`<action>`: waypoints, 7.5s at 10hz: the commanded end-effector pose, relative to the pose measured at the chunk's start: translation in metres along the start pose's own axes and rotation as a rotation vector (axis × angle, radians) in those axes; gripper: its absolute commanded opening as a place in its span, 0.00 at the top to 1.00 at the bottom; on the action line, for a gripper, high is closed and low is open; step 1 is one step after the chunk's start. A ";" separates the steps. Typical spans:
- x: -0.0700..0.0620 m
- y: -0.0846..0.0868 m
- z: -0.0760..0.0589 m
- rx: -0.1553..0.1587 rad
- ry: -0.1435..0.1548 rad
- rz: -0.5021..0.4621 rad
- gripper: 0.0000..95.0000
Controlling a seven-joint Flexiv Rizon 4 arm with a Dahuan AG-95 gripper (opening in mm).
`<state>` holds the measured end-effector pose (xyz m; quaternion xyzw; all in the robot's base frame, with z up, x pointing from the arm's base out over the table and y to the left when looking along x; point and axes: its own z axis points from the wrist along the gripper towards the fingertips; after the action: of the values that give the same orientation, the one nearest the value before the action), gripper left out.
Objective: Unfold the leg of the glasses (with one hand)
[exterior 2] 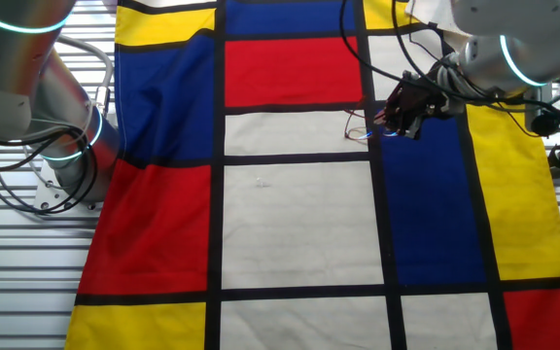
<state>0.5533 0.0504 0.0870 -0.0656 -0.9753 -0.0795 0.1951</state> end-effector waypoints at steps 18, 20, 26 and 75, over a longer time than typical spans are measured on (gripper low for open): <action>0.009 0.003 -0.037 -0.027 -0.051 -0.006 1.00; 0.012 0.004 -0.041 -0.030 -0.049 -0.006 1.00; 0.020 0.009 -0.049 -0.026 -0.062 -0.012 1.00; 0.029 0.026 -0.065 0.024 -0.133 -0.033 1.00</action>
<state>0.5535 0.0666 0.1607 -0.0530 -0.9872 -0.0678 0.1341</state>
